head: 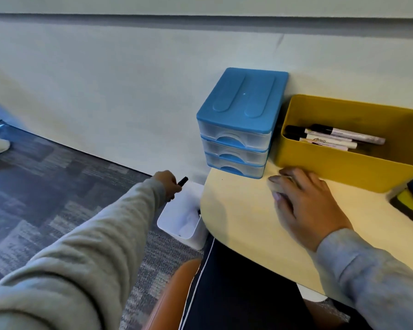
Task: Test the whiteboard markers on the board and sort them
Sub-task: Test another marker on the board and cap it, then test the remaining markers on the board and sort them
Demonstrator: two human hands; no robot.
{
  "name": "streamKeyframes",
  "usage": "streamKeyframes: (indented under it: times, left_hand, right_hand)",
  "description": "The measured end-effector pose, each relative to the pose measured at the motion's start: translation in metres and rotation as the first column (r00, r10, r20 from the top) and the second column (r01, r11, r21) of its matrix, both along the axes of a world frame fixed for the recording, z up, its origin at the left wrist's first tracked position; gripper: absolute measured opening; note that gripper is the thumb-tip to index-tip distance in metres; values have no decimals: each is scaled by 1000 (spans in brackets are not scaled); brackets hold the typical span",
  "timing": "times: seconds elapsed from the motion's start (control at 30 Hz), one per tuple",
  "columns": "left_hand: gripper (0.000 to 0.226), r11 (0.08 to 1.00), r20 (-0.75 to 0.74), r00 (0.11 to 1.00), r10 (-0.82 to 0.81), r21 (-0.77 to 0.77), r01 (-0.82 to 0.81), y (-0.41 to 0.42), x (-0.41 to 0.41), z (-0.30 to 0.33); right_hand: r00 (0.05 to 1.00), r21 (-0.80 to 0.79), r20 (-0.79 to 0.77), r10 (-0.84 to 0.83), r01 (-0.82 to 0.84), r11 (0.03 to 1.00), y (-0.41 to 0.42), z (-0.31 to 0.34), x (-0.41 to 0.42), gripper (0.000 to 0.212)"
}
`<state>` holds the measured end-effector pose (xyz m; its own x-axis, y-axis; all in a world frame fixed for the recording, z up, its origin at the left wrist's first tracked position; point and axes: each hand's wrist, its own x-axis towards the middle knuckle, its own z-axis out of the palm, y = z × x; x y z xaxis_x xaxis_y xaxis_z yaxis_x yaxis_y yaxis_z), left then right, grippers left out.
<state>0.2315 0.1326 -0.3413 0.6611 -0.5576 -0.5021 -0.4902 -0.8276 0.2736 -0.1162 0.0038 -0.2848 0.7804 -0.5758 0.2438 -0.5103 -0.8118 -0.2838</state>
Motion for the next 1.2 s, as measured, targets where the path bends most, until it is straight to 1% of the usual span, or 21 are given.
streamKeyframes:
  times: [0.03,0.07,0.17,0.2,0.23,0.3,0.43,0.53,0.6,0.7,0.77,0.83,0.93,1.03,1.1,1.2]
  left_hand:
    - [17,1000,-4,1000,4,7,-4,1,3,-6]
    - [25,999,-8,1000,-15,48,16,1,7,-11]
    - [74,961,31,988,-150,239,139,1,13,-21]
    - [81,947,44,982,-182,275,164,1,15,-22]
    - [84,941,50,978,-203,287,180,0,16,-22]
    - [78,936,61,973,-221,293,195,-4,18,-17]
    - [57,919,109,948,-298,302,254,-22,12,8]
    - [44,850,149,889,-434,396,348,-33,-10,37]
    - [43,762,173,808,-562,487,426,-35,-29,60]
    - [39,648,254,643,-722,575,500,-27,-59,99]
    - [35,622,298,570,-765,572,535,-23,-78,124]
    - [30,592,300,524,-797,561,579,-20,-100,147]
    - [17,523,217,488,-845,519,676,-17,-132,171]
    - [14,453,167,421,-891,360,816,-19,-158,194]
    - [10,422,178,393,-902,173,890,-27,-175,213]
    - [5,389,218,430,-876,-205,898,-48,-191,240]
  right_hand:
    - [1000,1,-5,-7,7,1000,0,1,0,38]
    - [1000,0,-12,-13,13,1000,0,1,0,39]
    - [1000,8,-26,-15,15,1000,0,1,0,38]
    - [999,10,-28,-15,15,1000,0,1,0,38]
    - [999,11,-31,-18,18,1000,0,1,0,39]
    - [999,16,-30,-24,24,1000,0,2,0,39]
    - [1000,18,-24,-12,13,1000,0,3,-1,39]
    - [1000,17,-5,0,0,1000,-3,0,-2,37]
    - [999,14,30,12,-12,1000,-4,-2,-2,36]
    - [996,18,83,26,-28,999,-7,-5,-2,34]
    - [993,38,115,35,-39,999,-10,-6,-3,34]
    - [990,73,133,52,-62,995,-12,-5,-4,33]
    - [982,121,171,85,-106,987,-15,4,-9,27]
    - [971,158,228,70,-108,982,-20,26,-18,15]
    - [964,123,249,90,-124,985,-30,48,-27,14]
    - [940,65,334,70,-97,993,-52,79,-36,12]
